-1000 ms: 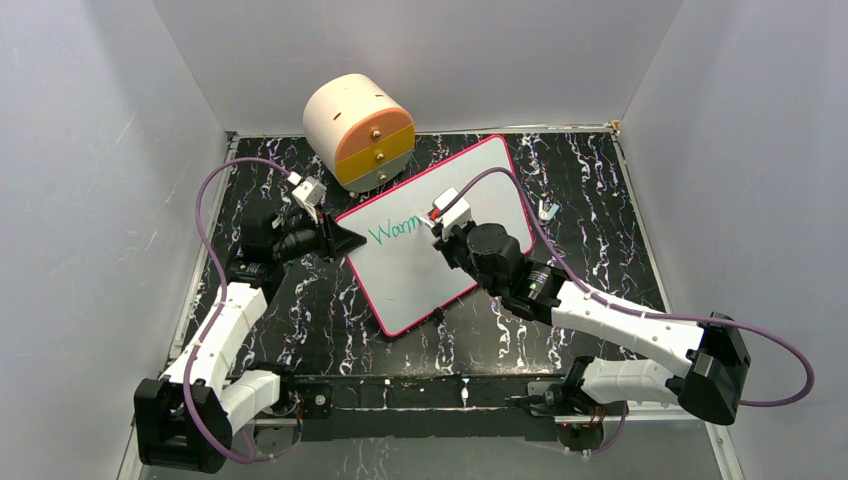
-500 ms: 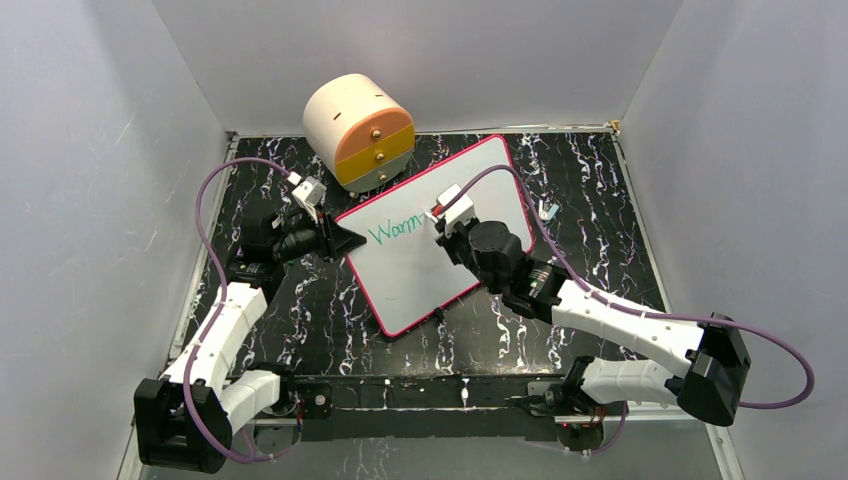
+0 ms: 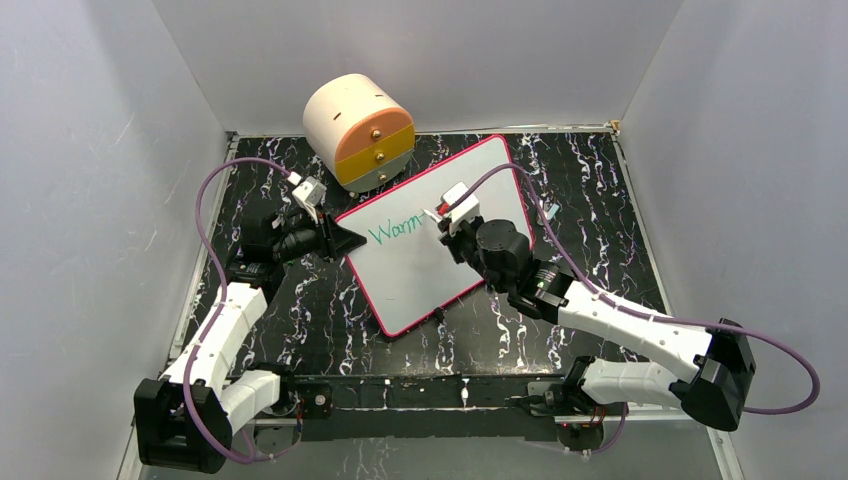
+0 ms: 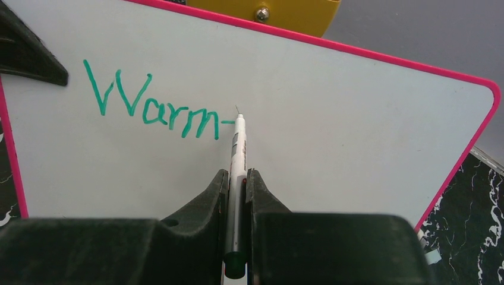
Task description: Write a sentence on the whiteboard
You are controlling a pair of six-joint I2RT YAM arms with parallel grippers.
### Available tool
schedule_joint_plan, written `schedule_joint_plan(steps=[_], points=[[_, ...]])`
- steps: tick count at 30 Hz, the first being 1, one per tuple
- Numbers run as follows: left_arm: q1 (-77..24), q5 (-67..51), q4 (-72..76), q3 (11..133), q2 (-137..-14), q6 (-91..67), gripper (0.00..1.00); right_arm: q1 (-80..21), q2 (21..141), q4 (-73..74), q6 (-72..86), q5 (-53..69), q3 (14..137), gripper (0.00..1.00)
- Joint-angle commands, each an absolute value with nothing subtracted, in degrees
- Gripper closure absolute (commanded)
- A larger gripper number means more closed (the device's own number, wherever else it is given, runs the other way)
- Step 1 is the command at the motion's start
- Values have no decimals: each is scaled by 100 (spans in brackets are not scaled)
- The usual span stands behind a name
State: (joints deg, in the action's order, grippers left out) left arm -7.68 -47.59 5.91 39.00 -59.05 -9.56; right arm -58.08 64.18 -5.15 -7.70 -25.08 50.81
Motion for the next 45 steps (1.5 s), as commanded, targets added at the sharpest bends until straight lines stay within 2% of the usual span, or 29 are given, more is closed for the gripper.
schedule_joint_plan(steps=[1, 19, 32, 45], points=[[-905, -4026, -319, 3594, -6144, 149, 100, -5776, 6336, -916, -807, -2416, 5194, 100], [-905, -4047, -316, 3594, -6141, 149, 100, -5714, 6618, -1027, -811, -2431, 5288, 100], [-905, -4038, -320, 3595, -6135, 150, 100, -5704, 6658, -148, -622, -2267, 5441, 100], [-907, -4035, -318, 3595, -6161, 149, 100, -5699, 6539, -9, -503, -2158, 5353, 100]])
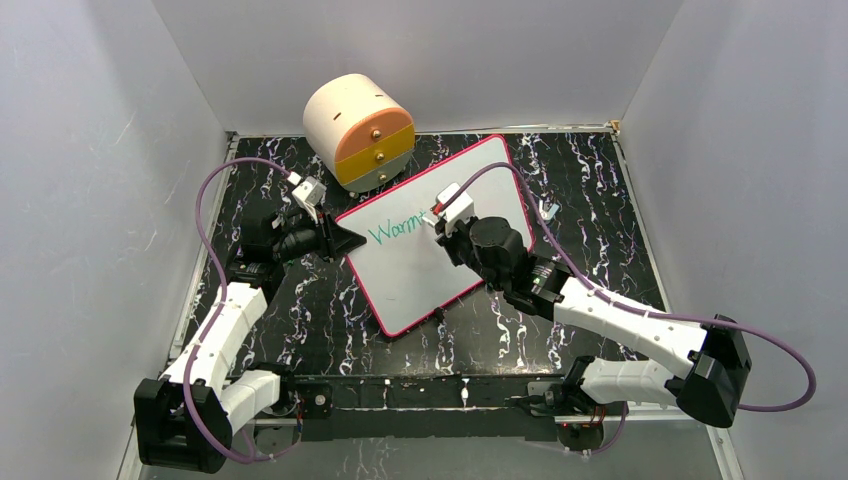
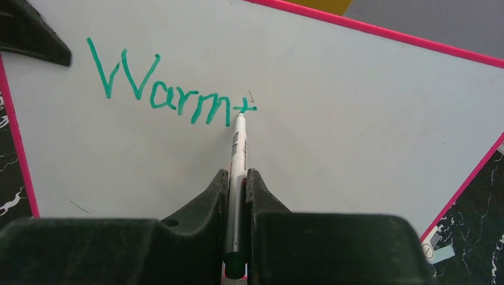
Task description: Write a sentence on the whiteboard
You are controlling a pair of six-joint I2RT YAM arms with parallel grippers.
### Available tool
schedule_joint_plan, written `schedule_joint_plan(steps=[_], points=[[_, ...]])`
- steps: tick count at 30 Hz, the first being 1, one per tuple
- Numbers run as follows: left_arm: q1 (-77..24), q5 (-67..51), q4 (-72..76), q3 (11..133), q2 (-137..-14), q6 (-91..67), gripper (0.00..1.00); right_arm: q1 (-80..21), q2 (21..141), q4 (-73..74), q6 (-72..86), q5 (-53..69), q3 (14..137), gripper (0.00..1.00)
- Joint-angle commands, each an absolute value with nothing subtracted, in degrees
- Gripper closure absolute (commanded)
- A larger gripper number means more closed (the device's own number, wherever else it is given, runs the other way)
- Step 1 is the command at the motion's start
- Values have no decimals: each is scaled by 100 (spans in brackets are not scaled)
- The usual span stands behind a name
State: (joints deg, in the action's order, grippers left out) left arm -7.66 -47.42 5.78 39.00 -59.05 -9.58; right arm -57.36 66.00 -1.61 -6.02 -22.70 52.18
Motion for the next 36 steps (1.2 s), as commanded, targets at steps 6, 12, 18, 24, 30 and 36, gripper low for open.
schedule_joint_plan(steps=[6, 12, 18, 24, 30, 36], points=[[-909, -4026, -319, 3586, -6152, 152, 100, -5704, 6483, 143, -516, -2222, 5297, 100], [-914, -4025, -320, 3586, -6155, 150, 100, -5704, 6440, -142, -483, -2417, 5160, 100], [-914, -4028, -325, 3586, -6159, 149, 100, -5703, 6448, -266, -522, -2591, 5130, 100], [-914, -4020, -330, 3577, -6135, 150, 100, -5704, 6358, -473, -526, -2527, 5102, 100], [-914, -4000, -326, 3573, -6143, 154, 100, -5699, 6182, -688, -567, -2432, 5111, 100], [-923, -4013, -325, 3574, -6155, 154, 100, -5667, 6281, -900, -745, -2513, 5206, 100]])
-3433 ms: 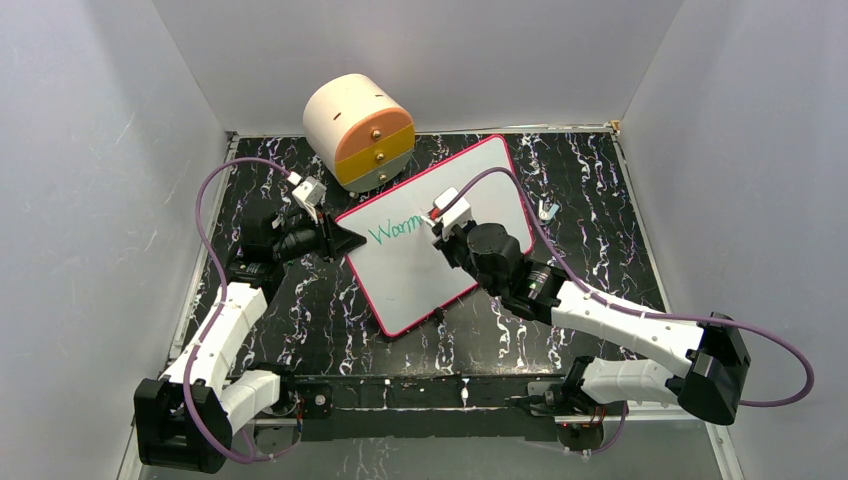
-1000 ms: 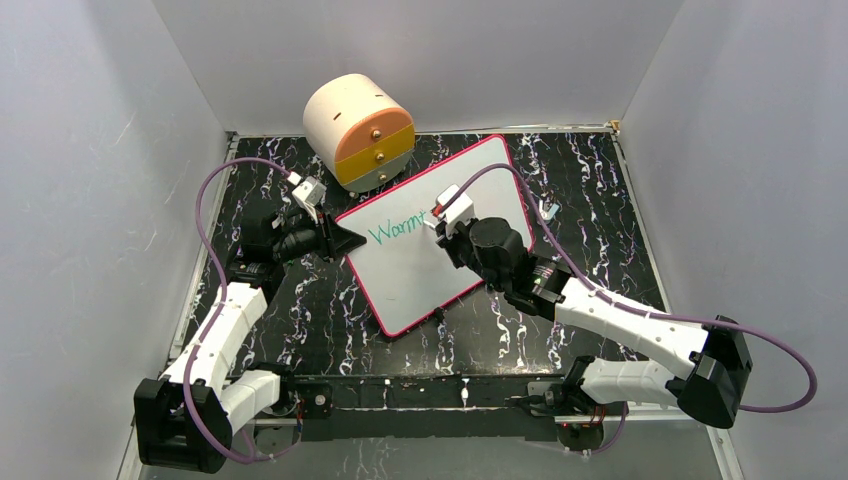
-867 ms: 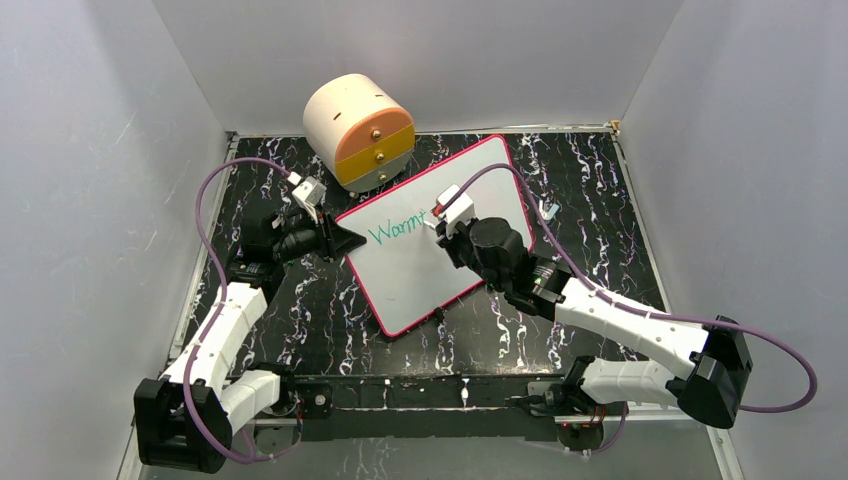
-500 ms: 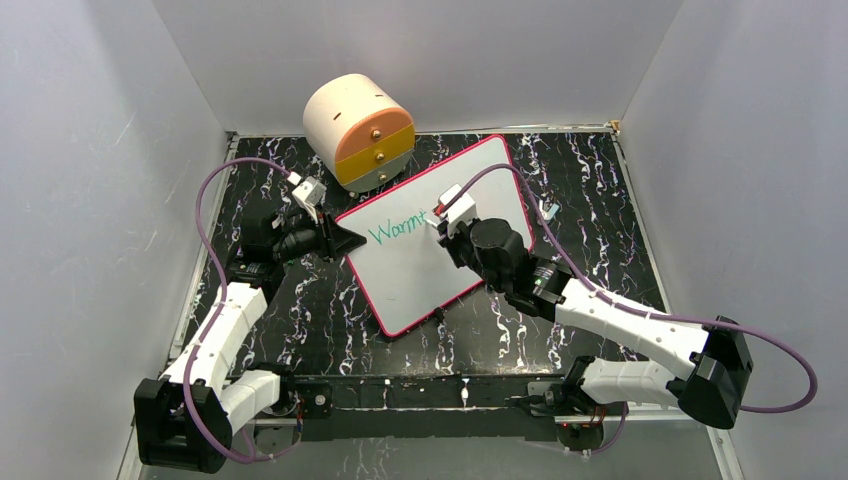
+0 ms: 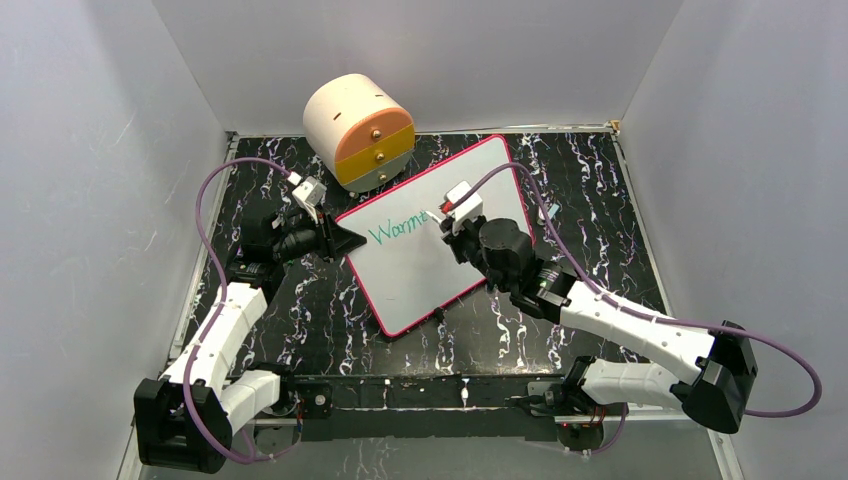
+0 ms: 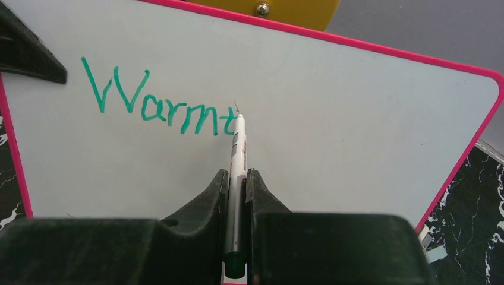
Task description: Write a sentence on the whiteboard
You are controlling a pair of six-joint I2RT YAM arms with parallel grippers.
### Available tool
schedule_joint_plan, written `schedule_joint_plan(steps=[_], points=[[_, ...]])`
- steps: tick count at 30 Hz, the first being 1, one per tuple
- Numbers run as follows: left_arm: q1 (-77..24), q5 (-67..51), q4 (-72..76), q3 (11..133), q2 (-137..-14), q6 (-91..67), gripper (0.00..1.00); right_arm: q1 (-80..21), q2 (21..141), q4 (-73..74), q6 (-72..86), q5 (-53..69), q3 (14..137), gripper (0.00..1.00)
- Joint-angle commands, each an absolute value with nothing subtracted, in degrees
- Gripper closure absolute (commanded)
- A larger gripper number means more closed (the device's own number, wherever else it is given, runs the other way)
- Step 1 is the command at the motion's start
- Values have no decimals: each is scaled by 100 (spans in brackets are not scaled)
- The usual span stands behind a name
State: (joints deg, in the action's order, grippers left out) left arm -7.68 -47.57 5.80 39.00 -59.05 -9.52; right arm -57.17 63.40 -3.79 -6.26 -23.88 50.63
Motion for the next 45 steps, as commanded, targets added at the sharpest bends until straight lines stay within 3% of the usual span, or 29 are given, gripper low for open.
schedule_joint_plan(steps=[1, 22, 45], points=[[-923, -4016, -325, 3569, -6159, 157, 100, -5654, 6282, -962, -772, -2518, 5203, 100], [-940, -4035, -325, 3585, -6190, 152, 100, -5472, 6650, -1308, -915, -2323, 5463, 100], [-940, -4027, -326, 3601, -6196, 166, 100, -5454, 6637, -207, -611, -2106, 5540, 100]])
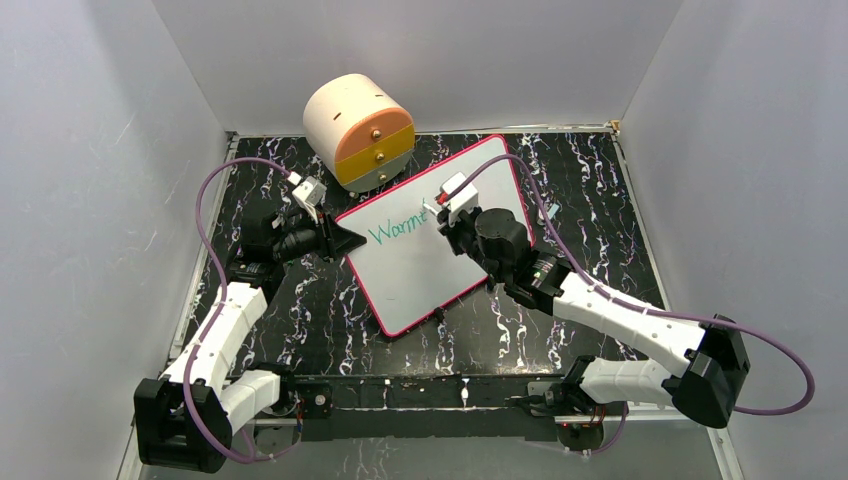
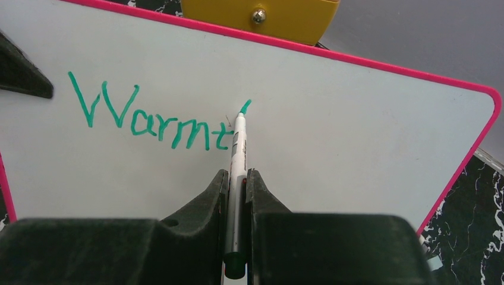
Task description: Write a sentence on the whiteboard
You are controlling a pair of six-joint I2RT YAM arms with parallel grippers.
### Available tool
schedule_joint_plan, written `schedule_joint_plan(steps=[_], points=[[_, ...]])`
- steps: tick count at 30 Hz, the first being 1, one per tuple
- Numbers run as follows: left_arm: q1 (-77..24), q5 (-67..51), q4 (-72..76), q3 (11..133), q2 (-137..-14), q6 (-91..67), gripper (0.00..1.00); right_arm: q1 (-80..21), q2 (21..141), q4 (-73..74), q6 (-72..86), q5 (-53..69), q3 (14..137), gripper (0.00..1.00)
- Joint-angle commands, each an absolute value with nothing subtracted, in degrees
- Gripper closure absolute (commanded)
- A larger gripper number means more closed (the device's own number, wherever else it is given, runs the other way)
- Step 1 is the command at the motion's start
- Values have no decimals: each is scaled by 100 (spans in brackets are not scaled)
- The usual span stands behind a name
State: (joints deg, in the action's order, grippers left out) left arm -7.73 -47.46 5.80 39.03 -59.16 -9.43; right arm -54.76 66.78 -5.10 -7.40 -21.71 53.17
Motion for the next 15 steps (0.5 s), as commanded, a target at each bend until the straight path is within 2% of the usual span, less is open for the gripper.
schedule_joint_plan(steps=[1, 15], points=[[-940, -4026, -325, 3596, -6196, 161, 100, -5455, 6623, -185, -607, -2121, 5526, 100], [-940, -4019, -325, 3600, -6218, 161, 100, -5455, 6460, 227, -401, -2113, 5327, 100]])
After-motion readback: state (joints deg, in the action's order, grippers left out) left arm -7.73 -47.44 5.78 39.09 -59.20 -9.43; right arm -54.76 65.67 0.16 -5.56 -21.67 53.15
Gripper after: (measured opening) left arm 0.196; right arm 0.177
